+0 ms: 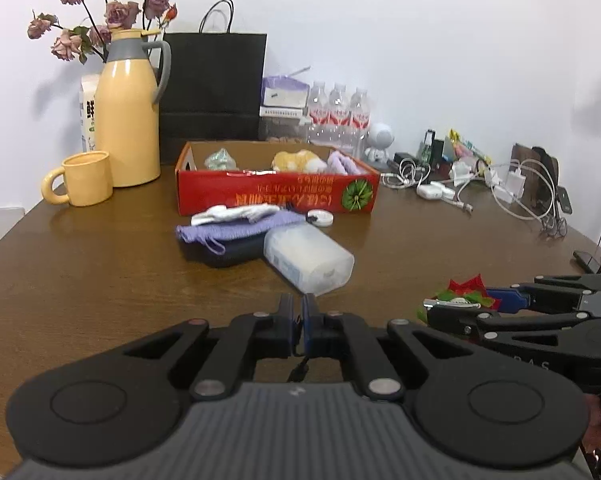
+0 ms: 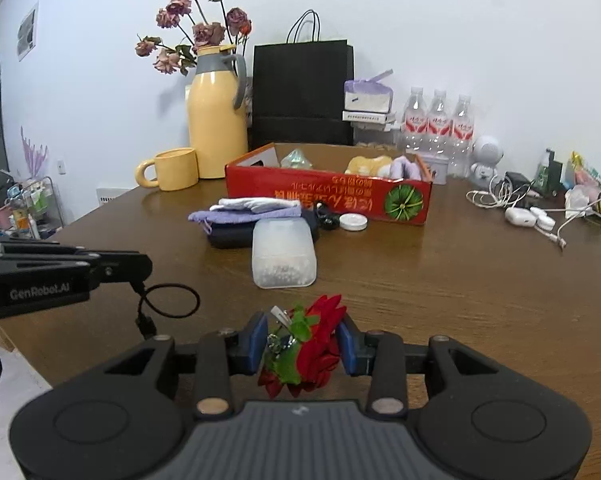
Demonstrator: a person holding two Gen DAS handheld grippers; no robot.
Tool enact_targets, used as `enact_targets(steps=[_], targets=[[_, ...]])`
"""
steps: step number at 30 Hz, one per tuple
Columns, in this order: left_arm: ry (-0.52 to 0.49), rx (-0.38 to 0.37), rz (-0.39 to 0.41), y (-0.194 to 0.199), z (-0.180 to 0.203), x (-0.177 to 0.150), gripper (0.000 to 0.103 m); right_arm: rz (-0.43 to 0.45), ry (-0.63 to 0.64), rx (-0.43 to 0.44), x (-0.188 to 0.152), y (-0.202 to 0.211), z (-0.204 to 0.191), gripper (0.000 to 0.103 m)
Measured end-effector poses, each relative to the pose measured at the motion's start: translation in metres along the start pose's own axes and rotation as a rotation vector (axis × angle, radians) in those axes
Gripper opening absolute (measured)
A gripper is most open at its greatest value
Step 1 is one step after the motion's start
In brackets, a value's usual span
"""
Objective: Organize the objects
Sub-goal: 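Drop the red flower into the box and open the right tool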
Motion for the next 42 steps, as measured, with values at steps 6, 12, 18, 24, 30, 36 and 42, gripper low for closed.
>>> enact_targets(steps=[6,12,18,24,30,36,42], targets=[[0.048,-0.015,0.044,-0.012,-0.023,0.029,0.006,0.036,-0.002,-0.029,0.022,-0.016,0.018,0.036],[-0.050,0.009,0.115,-0.077,-0.078,0.137,0.006,0.091,0.052,0.082,0.135,-0.075,0.027,0.036],[-0.169,0.099,-0.053,-0.245,-0.131,0.208,0.006,-0.059,0.044,0.147,0.250,-0.250,0.013,0.037],[-0.253,0.189,-0.205,-0.363,-0.163,0.193,0.007,-0.218,-0.171,0.067,0.274,-0.407,0.024,0.039],[-0.110,0.127,-0.195,-0.365,-0.178,0.195,0.047,-0.247,-0.213,0.048,0.276,-0.445,0.021,0.071],[-0.105,0.102,-0.110,-0.309,-0.173,0.219,0.068,-0.171,-0.198,0.019,0.294,-0.401,0.019,0.077],[-0.137,0.127,-0.033,-0.221,-0.154,0.229,0.082,-0.100,-0.139,-0.001,0.299,-0.310,0.014,0.082]])
Point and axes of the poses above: each gripper's, at about its wrist camera, not at the fingertips, and y roughly against the way its jaws point, z to its right, x to its top, the point moved 8 cm from there along -y, roughly the way its jaws point, and after that the axes turned 7 degrees about -y, right-handed, at the moved point
